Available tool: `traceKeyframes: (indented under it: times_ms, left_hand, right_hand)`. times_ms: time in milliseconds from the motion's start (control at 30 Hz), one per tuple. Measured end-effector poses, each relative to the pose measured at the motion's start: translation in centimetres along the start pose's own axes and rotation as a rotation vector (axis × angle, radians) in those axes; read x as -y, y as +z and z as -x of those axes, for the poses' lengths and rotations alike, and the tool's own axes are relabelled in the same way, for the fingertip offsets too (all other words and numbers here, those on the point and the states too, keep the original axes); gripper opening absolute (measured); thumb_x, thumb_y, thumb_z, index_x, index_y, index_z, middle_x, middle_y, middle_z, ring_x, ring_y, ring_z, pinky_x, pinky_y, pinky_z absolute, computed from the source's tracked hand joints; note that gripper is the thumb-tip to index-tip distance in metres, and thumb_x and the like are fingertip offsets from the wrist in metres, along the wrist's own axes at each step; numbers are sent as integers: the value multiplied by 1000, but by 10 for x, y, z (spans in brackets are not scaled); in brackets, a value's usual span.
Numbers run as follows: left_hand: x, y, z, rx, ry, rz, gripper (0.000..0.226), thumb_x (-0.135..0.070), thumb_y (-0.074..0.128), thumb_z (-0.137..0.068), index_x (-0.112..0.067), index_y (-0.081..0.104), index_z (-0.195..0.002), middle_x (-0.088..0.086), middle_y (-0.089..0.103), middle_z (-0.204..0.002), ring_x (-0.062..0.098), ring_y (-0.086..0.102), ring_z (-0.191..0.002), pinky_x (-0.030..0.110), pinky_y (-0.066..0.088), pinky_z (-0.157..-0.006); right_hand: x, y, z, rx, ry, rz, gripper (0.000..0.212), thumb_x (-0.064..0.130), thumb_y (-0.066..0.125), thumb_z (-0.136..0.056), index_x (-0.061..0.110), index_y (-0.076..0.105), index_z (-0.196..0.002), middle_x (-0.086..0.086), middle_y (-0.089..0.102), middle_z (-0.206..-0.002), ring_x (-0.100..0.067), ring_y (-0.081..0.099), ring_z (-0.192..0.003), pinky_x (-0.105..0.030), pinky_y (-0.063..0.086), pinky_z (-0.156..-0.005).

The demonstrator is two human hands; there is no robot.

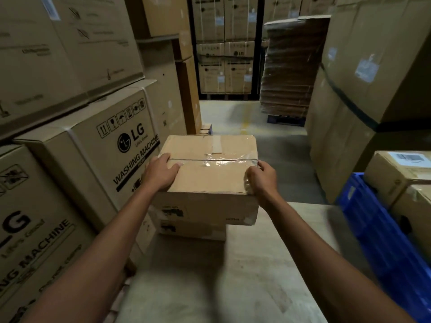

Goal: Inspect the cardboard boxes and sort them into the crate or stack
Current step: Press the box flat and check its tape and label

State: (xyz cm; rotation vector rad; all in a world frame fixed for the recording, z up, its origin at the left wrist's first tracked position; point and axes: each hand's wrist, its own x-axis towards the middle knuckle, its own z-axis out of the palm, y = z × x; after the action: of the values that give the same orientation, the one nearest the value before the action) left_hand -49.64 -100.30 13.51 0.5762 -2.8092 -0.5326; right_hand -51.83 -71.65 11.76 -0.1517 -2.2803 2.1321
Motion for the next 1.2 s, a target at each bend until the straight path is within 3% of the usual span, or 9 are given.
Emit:
traceKeyframes:
  times_ms: [67,200,300,600,867,967,1033,1100,1200]
  left_hand:
    - [17,0,-23,12,20,7,60,-53,49,-94,-21,44,-144,17,48,-139,37,48,-123,45,45,-98]
    - [43,6,-59,49,41,37,58,-51,50,-93,-22,46,-143,16,46,-140,37,48,-124,49,44,-102]
    - [61,14,-80,86,56,28,59,-54,49,-91,-23,48,-142,15,47,-140,36,47,-125,50,43,-103]
    - [79,30,-107,143,66,32,57,-49,51,-94,-23,47,-144,17,41,-145,38,45,-128,48,42,-105]
    - [81,37,-105,207,116,-22,57,-52,48,-96,-24,42,-146,17,29,-154,42,34,-137,54,35,-110]
    - [76,36,-99,218,153,-73,58,-54,42,-98,-25,38,-148,17,14,-162,41,15,-147,59,19,-117]
    - [69,39,-90,212,280,-103,62,-57,36,-100,-26,29,-153,12,2,-166,34,0,-151,58,4,-119]
    - [59,46,-77,237,396,-92,63,-58,30,-101,-28,22,-156,6,-2,-166,26,-4,-152,55,2,-121]
    - [53,58,-66,244,448,-156,65,-62,20,-100,-30,17,-157,0,1,-166,20,-2,-153,54,0,-122]
  right_hand:
    - [-2,24,-9,-2,13,11,25,14,53,-76,19,71,-93,-2,72,-89,-24,66,-81,-34,52,-59]
    - [-9,60,-29,-23,52,22,30,16,54,-70,26,71,-92,1,74,-93,-27,69,-90,-49,60,-78]
    - [-14,80,-37,-23,66,9,27,13,56,-75,30,70,-90,1,75,-97,-24,71,-92,-49,60,-84]
    - [-30,111,-52,-65,110,34,27,15,53,-71,25,73,-87,-2,75,-87,-24,67,-81,-39,53,-68]
    - [-34,113,-52,-103,86,177,20,15,52,-89,26,68,-87,-6,73,-98,-29,66,-94,-50,56,-84]
    - [-30,117,-49,-108,-75,553,34,19,53,-95,19,60,-128,-11,62,-133,-29,59,-116,-46,49,-98]
    - [-23,127,-43,-72,-271,884,53,29,50,-101,14,40,-150,-9,41,-156,-28,39,-143,-47,31,-117]
    - [-18,143,-34,23,-410,1055,59,41,40,-104,16,28,-156,-7,26,-164,-26,23,-151,-48,21,-122]
    - [-31,158,-24,173,-451,1268,61,52,22,-104,18,25,-156,-8,21,-165,-27,18,-153,-49,21,-122]
